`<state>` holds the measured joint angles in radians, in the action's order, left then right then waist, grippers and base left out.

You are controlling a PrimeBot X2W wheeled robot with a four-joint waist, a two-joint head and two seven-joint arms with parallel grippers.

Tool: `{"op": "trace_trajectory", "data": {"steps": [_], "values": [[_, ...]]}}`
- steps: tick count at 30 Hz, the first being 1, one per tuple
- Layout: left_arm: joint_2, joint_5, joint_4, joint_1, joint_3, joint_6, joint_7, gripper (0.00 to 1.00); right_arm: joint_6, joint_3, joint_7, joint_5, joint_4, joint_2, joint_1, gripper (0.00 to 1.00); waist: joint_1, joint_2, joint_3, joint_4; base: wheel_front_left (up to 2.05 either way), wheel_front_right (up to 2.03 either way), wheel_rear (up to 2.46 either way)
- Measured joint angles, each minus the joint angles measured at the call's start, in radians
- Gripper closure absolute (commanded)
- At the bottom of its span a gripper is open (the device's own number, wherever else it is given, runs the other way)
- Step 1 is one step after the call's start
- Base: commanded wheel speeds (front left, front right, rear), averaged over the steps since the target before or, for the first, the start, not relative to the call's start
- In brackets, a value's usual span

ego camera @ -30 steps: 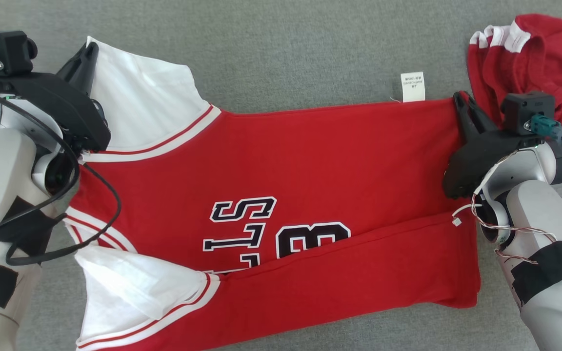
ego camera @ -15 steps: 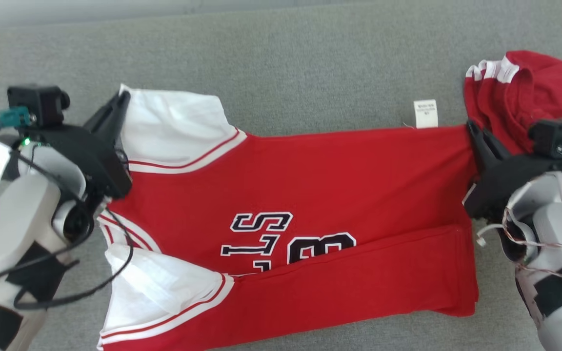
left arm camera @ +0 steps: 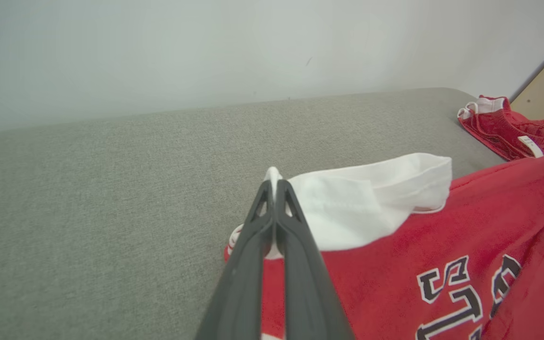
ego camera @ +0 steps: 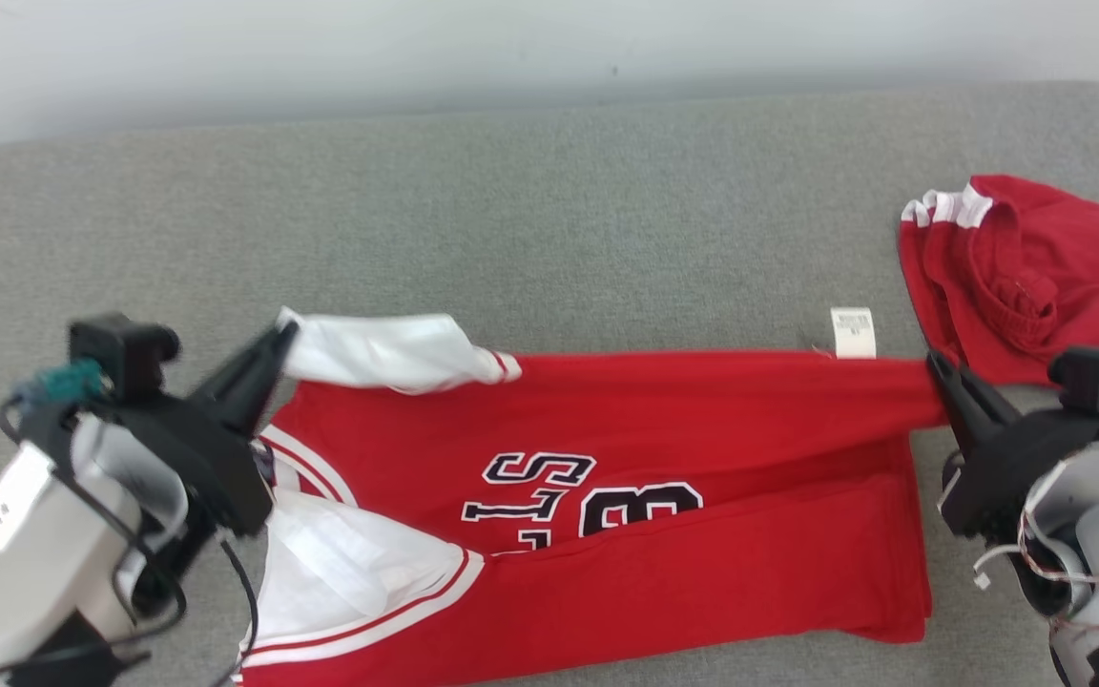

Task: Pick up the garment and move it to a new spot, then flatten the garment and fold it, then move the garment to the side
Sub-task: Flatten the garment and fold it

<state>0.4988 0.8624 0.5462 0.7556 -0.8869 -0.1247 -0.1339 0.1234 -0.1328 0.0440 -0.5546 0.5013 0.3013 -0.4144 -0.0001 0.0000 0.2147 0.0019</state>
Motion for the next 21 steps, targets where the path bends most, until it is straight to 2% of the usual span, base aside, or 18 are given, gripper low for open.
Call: {"op": "trace_trajectory", "data": {"steps": [6, 12, 17, 21], "values": [[0.024, 0.0, -0.072, -0.112, -0.05, 0.0, -0.009, 1.0, 0.0, -0.04, 0.0, -0.014, -0.033, 0.04, 0.08, 1.0, 0.0, 0.0, -0.044, 0.019, 0.0, 0.0, 0.0], [0.042, -0.001, -0.157, -0.206, -0.076, 0.002, -0.008, 1.0, 0.0, -0.128, 0.009, -0.052, -0.091, 0.091, 0.13, 1.0, -0.0001, -0.0001, -0.077, 0.038, 0.0, 0.0, 0.0], [0.051, -0.001, -0.221, -0.277, -0.101, 0.03, -0.001, 1.0, 0.0, -0.179, 0.019, -0.052, -0.113, 0.12, 0.144, 1.0, 0.0, -0.0001, -0.084, 0.048, 0.0, 0.0, 0.0], [0.067, -0.001, -0.26, -0.284, -0.103, 0.055, 0.011, 1.0, 0.001, -0.226, 0.043, -0.051, -0.113, 0.167, 0.158, 1.0, 0.0001, -0.0001, -0.089, 0.057, 0.0, 0.0, 0.0]]}}
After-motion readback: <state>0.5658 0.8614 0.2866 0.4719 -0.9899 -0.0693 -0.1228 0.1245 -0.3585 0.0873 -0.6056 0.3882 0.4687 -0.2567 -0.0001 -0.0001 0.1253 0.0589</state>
